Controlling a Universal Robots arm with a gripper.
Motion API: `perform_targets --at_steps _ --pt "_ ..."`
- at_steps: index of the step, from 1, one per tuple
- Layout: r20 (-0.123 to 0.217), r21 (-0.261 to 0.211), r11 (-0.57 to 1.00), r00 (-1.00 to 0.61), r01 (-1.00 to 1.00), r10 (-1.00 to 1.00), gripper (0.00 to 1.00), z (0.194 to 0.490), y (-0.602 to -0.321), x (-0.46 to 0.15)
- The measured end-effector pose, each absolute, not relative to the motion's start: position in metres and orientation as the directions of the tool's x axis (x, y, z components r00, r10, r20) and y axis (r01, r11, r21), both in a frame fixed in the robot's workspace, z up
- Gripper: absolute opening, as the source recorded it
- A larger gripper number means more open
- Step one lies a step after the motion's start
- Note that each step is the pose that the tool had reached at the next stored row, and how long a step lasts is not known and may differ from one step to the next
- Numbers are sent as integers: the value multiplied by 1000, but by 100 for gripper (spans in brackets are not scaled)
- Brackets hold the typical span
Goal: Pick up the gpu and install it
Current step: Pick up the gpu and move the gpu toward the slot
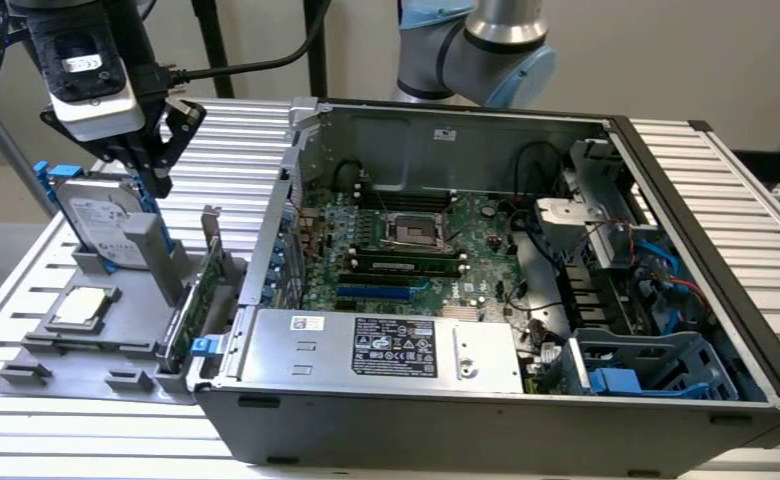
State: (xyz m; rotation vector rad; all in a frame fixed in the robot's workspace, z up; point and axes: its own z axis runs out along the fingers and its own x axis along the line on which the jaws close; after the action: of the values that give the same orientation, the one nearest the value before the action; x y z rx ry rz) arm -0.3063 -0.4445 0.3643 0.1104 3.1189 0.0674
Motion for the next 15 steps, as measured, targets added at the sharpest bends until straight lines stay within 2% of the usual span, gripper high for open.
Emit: perform_targets --at_steps 8,9,10,11,12,15 --pt "-19 44 997 -997 70 71 12 364 -445 -306" --pt "-19 44 997 -997 70 71 18 364 -445 -306" --pt "-19 44 997 -997 70 71 18 364 -445 -306" --pt "-19 44 997 -997 70 71 24 364 -445 -306" --pt "-19 44 997 -997 70 71 24 364 -445 -306" --pt "-19 44 997 -997 70 71 42 364 -445 -306"
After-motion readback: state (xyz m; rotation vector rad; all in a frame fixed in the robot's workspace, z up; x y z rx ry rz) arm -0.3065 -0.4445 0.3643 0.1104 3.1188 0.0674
